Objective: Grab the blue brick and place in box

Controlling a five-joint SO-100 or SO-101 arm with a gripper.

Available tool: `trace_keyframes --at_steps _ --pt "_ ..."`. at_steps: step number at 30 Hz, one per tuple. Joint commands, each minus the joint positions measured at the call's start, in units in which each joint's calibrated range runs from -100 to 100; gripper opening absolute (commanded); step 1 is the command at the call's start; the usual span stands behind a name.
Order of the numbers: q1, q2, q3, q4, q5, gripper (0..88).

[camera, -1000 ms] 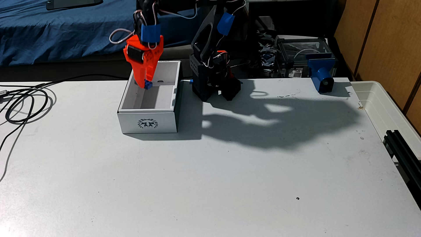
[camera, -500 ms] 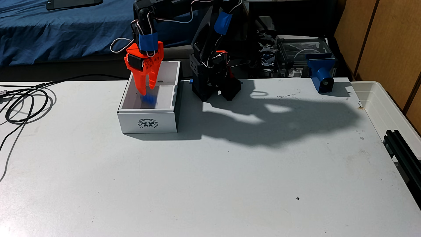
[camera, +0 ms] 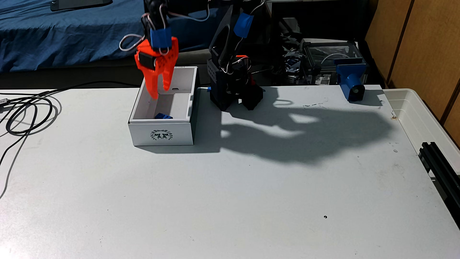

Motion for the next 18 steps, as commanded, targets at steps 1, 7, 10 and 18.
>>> trace_keyframes --at_steps 1,7,10,18 --pt "-3.75 -0.92 -10.32 8.72 -1.77 14.3" --pt "-14.15 -1.01 -16.80 9.06 -8.61 0.5" --pt "-18.61 -1.01 -18.22 9.06 -11.34 0.8" --pt "-34.59 -1.01 -18.22 8.80 -18.45 0.8"
